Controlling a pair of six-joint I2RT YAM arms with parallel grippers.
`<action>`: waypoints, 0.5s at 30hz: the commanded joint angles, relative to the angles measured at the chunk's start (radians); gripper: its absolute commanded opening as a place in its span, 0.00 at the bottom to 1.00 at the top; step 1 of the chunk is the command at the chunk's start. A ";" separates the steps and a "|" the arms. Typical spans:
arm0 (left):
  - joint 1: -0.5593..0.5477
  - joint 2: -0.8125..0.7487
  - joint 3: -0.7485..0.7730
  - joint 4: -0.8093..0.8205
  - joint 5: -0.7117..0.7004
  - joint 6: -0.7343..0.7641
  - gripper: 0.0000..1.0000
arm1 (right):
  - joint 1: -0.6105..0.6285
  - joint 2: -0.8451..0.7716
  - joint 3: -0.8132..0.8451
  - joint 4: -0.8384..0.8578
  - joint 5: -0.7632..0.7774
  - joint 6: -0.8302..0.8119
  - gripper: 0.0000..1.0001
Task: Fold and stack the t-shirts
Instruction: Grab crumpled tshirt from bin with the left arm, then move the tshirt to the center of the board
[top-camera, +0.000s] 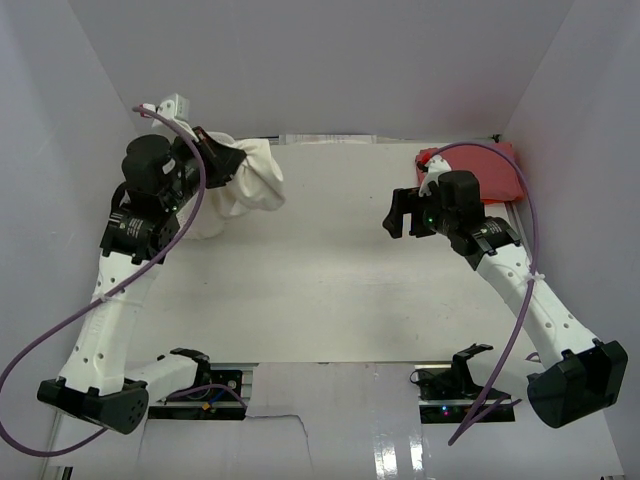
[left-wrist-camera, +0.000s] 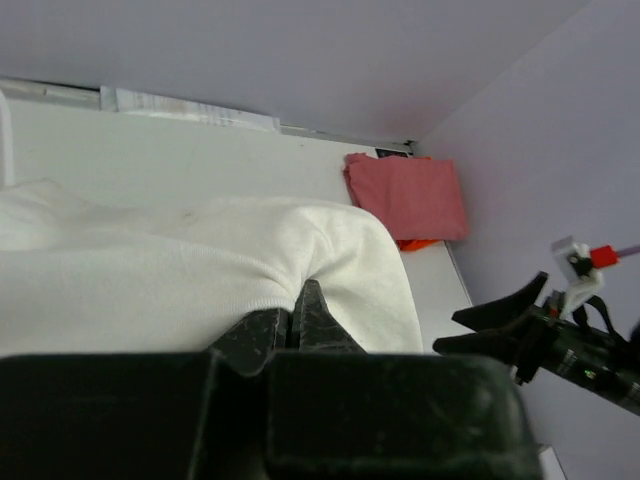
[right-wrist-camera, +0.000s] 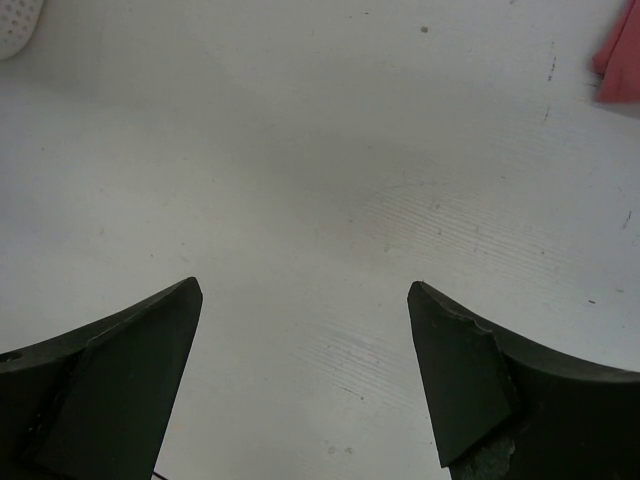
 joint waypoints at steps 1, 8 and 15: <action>-0.006 -0.015 0.152 -0.003 0.140 0.064 0.00 | -0.003 0.002 0.015 0.045 -0.018 0.010 0.90; -0.006 -0.088 0.185 0.183 0.433 0.092 0.00 | -0.003 0.008 0.006 0.045 -0.004 0.001 0.90; -0.006 -0.219 0.020 0.468 0.606 -0.085 0.00 | -0.003 0.012 0.006 0.048 -0.009 0.002 0.90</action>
